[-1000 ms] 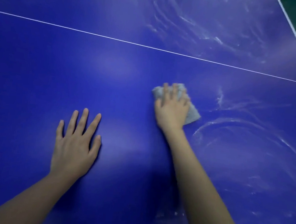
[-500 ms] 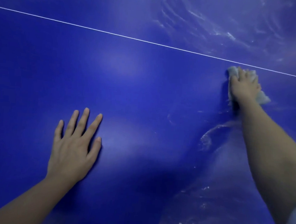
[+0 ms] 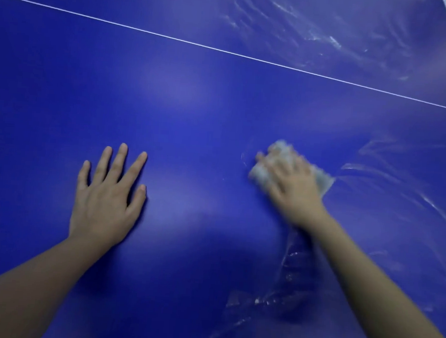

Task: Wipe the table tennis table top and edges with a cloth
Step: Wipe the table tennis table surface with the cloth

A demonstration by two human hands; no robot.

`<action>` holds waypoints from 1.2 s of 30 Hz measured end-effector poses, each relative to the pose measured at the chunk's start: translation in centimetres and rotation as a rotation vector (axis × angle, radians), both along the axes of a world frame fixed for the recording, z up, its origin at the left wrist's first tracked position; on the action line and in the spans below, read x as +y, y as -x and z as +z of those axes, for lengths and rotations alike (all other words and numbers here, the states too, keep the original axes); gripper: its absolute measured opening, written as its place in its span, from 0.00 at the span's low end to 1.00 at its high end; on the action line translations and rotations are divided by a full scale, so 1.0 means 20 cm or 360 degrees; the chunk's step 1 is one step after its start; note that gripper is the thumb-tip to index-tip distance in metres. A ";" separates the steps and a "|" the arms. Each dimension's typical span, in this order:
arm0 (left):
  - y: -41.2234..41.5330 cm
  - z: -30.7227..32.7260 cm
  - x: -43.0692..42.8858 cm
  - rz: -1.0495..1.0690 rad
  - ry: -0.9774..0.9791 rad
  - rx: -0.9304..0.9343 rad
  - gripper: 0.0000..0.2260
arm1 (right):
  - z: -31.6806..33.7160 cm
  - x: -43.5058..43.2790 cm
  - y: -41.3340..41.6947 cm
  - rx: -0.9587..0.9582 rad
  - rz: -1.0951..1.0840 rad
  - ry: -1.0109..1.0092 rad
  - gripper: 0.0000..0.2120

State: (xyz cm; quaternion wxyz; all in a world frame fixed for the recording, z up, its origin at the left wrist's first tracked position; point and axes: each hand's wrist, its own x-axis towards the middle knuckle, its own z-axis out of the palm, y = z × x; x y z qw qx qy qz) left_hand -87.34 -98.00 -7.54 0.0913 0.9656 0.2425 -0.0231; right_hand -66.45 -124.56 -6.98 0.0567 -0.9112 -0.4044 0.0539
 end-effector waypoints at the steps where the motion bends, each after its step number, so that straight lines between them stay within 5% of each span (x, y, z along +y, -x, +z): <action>1: 0.00 0.00 0.00 0.0002 0.0005 -0.0005 0.28 | 0.00 0.01 -0.15 -0.0029 -0.0324 0.0004 0.23; 4: 0.00 0.00 0.00 0.0009 0.0007 -0.0005 0.28 | 0.01 0.12 -0.43 0.0003 -0.0918 -0.0027 0.23; 7: 0.00 0.00 0.00 0.0008 0.0009 -0.0016 0.27 | 0.01 0.26 -0.39 0.0006 -0.0883 -0.0020 0.24; 14: 0.00 -0.02 0.01 0.0004 0.0006 -0.0038 0.28 | 0.00 0.05 0.72 0.0085 0.1062 0.0102 0.27; 17: 0.00 -0.01 0.01 0.0006 0.0003 -0.0056 0.27 | 0.02 -0.05 0.74 0.0205 0.1441 0.0134 0.27; 19: 0.00 -0.02 0.01 0.0004 0.0004 -0.0061 0.27 | 0.02 -0.03 0.50 0.0133 0.1045 -0.0002 0.23; 24: 0.01 -0.04 0.02 -0.0021 0.0003 -0.0107 0.24 | 0.05 -0.23 -0.22 -0.0009 -0.0782 0.0018 0.23; 26: 0.01 -0.05 0.02 -0.0017 -0.0004 -0.0128 0.23 | 0.04 -0.22 -0.17 0.0014 -0.1075 0.0006 0.23; 28: 0.01 -0.05 0.02 -0.0012 0.0006 -0.0145 0.23 | 0.02 -0.12 0.09 -0.0046 -0.0893 0.0013 0.24; 33: 0.04 -0.03 0.01 -0.0050 0.0094 -0.0291 0.23 | -0.01 -0.07 1.22 0.0049 0.0484 -0.0049 0.27; 36: 0.09 0.02 -0.02 -0.0147 0.0208 -0.0341 0.24 | 0.01 -0.21 1.54 0.0133 0.1132 0.0088 0.28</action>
